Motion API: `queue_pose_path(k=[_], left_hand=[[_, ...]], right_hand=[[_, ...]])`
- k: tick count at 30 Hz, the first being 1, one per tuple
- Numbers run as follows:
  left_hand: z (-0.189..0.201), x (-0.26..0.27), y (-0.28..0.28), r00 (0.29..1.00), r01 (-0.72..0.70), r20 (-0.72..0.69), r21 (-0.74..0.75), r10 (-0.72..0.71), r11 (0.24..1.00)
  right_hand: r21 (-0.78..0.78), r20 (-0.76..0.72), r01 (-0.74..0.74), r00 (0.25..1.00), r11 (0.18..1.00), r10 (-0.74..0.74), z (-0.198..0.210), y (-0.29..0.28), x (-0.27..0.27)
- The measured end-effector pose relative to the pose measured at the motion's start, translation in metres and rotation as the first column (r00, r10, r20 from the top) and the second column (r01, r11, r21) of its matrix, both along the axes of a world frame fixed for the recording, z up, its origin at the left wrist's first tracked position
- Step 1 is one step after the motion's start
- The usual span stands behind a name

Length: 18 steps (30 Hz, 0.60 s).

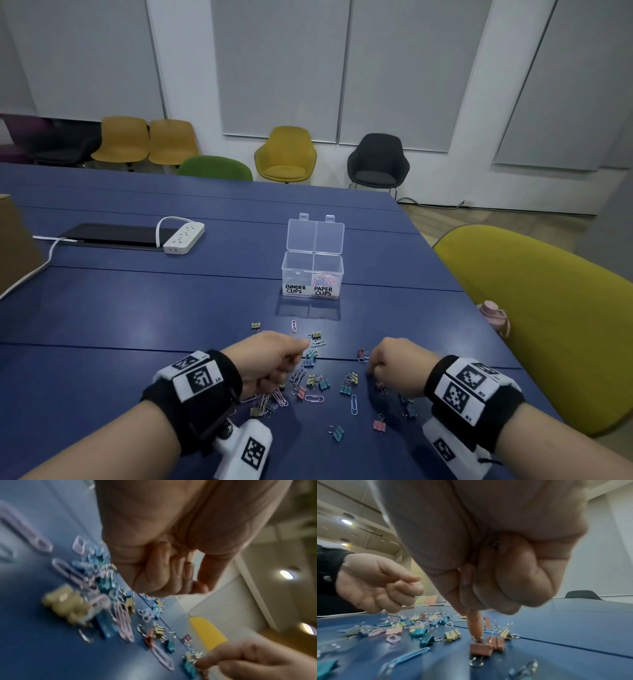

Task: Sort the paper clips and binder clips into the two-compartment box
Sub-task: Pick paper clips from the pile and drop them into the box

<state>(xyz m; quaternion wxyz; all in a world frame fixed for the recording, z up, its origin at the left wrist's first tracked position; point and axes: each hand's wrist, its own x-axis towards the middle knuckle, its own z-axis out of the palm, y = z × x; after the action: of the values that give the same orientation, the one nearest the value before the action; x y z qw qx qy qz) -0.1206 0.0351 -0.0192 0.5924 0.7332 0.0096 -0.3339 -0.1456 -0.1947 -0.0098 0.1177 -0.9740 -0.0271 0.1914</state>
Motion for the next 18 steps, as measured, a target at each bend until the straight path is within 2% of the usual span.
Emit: queue_pose_path(k=[3, 5, 7, 9, 13, 18], left_hand=[[0.003, -0.003, 0.0, 0.96, 0.168, 0.176, 0.255, -0.217, 0.952], [0.008, -0.006, -0.002, 0.888, 0.224, 0.268, 0.456, -0.373, 0.862], [0.012, -0.01, -0.006, 0.808, 0.224, 0.337, 0.582, -0.483, 0.781], [0.014, -0.014, -0.01, 0.762, 0.221, 0.351, 0.649, -0.545, 0.728], [0.01, -0.015, -0.015, 0.746, 0.256, 0.295, 0.701, -0.597, 0.666], [0.003, -0.013, -0.02, 0.689, 0.238, 0.288, 0.777, -0.665, 0.583]], right_hand=[[-0.032, 0.0, -0.032, 1.0, 0.999, 0.032, 0.001, 0.0, -0.005], [-0.052, 0.024, -0.019, 1.0, 0.998, 0.021, 0.001, -0.002, -0.004], [-0.084, 0.023, -0.019, 1.0, 0.996, 0.021, 0.0, -0.004, 0.0], [-0.109, -0.004, -0.031, 1.0, 0.994, 0.03, 0.001, -0.003, 0.001], [-0.121, -0.024, -0.045, 0.999, 0.992, 0.043, 0.003, -0.001, -0.001], [-0.086, -0.048, -0.104, 0.994, 0.991, 0.1, 0.004, 0.004, -0.012]])
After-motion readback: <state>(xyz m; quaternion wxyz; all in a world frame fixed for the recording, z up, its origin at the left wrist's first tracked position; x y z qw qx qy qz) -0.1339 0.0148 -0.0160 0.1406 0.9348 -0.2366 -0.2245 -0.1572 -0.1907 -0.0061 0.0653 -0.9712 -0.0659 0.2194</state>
